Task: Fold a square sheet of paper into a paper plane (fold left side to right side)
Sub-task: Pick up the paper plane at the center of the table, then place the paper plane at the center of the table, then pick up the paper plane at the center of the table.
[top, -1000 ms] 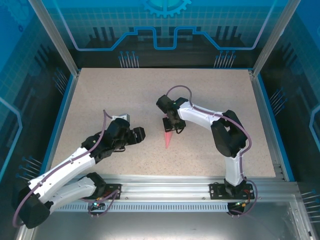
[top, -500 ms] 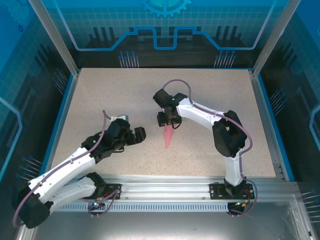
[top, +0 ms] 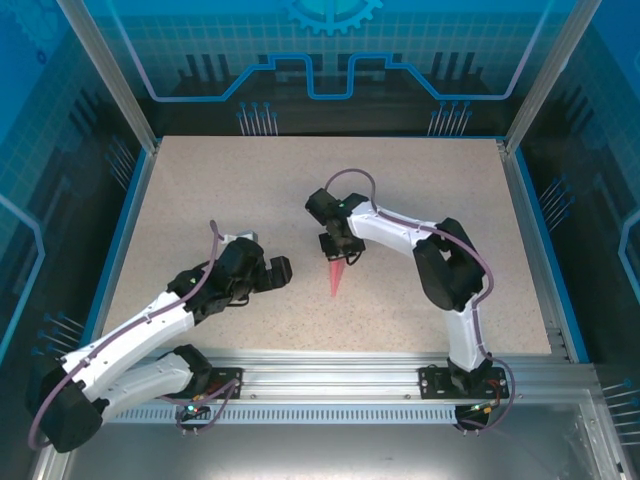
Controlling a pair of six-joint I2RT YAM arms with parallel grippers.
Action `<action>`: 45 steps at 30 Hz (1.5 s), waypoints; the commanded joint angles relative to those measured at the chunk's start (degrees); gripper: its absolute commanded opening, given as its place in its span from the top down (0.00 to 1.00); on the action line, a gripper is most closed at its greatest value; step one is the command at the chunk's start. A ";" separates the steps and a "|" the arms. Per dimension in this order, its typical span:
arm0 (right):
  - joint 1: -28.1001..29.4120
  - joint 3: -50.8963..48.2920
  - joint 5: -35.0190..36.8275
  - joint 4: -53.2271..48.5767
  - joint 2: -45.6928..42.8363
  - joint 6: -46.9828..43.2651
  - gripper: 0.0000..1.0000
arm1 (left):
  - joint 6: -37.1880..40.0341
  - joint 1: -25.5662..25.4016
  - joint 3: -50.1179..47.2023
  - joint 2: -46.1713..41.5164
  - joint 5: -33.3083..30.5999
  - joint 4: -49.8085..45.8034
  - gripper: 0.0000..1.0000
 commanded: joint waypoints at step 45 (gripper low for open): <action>-6.73 -17.97 -13.70 5.82 -10.97 -8.85 0.54 | -0.72 0.17 3.69 6.30 -3.81 -1.26 0.02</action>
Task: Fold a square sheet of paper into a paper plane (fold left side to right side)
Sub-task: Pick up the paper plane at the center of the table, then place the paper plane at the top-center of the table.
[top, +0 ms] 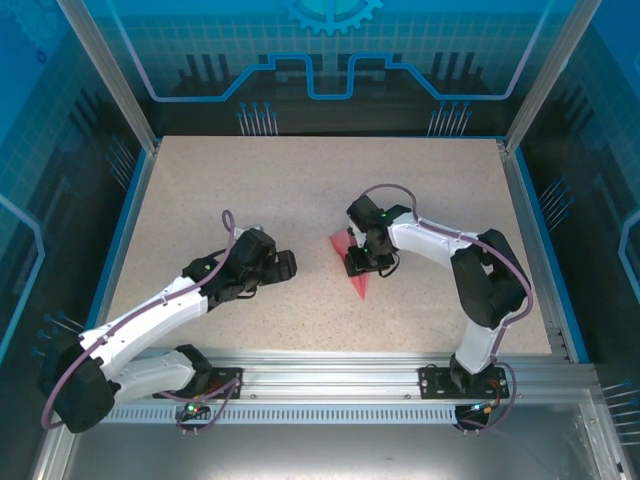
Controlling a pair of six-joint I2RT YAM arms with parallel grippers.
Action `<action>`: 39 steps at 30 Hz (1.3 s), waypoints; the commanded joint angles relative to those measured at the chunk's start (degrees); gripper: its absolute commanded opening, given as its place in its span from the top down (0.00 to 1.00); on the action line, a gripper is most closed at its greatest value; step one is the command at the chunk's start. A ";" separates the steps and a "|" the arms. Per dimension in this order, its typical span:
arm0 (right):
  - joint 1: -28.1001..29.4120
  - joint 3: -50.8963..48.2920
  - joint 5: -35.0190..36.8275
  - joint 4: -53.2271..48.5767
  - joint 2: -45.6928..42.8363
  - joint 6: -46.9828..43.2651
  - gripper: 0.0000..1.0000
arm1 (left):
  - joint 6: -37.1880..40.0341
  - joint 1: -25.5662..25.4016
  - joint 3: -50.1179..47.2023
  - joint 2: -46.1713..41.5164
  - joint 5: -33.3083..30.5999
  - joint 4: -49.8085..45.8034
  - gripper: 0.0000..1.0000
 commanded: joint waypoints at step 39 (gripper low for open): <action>-3.20 54.47 15.06 -17.13 34.84 10.37 0.90 | 1.26 0.25 -2.54 -10.10 -1.48 -5.66 0.01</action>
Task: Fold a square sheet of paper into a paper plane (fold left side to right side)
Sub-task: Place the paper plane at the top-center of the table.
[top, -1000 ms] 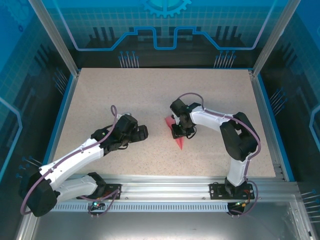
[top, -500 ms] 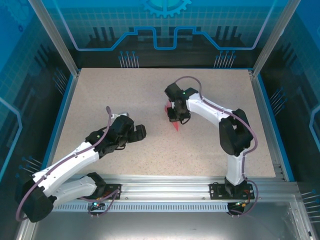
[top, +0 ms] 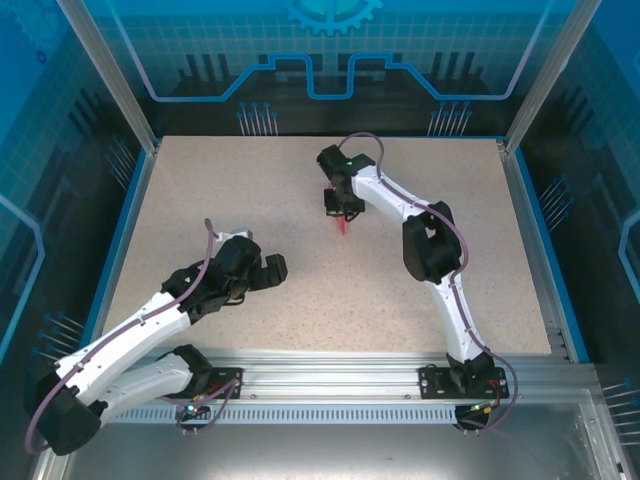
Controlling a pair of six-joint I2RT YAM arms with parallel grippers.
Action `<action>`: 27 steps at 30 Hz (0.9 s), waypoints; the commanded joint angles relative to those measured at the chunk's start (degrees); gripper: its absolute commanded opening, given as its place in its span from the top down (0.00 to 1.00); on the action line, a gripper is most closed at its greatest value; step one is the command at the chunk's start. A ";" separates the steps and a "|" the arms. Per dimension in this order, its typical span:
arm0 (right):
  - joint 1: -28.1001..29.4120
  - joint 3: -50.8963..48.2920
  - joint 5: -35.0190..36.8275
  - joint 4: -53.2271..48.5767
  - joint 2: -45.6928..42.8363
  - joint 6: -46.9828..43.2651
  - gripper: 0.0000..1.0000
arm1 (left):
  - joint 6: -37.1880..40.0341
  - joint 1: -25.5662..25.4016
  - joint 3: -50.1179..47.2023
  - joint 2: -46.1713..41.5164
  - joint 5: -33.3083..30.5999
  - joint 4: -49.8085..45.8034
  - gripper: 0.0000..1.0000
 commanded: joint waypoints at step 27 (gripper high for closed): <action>1.05 -2.35 3.86 -2.78 -2.19 0.70 0.72 | 0.63 0.25 0.37 0.40 -1.97 -2.16 0.02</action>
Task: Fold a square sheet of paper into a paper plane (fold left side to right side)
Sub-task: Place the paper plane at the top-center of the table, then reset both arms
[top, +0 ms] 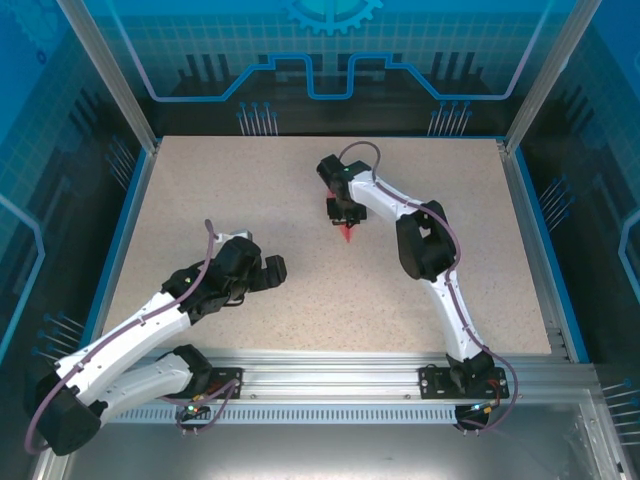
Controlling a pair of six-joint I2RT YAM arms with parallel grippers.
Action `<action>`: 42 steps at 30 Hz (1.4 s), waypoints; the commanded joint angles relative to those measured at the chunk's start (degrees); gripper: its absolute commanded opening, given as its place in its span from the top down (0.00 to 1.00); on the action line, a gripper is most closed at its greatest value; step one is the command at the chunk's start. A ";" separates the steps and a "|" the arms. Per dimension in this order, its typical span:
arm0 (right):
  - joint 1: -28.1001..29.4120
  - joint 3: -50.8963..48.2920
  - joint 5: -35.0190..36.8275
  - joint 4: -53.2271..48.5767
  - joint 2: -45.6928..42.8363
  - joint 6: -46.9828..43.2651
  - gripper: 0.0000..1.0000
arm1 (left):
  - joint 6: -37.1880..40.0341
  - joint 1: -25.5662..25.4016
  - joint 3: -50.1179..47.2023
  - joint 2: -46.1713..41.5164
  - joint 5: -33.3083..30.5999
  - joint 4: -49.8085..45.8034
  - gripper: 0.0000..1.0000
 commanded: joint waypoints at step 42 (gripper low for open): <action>-29.71 -89.89 -7.80 82.58 -59.30 -30.20 0.00 | 30.03 21.61 -21.41 1.63 -25.93 46.23 0.01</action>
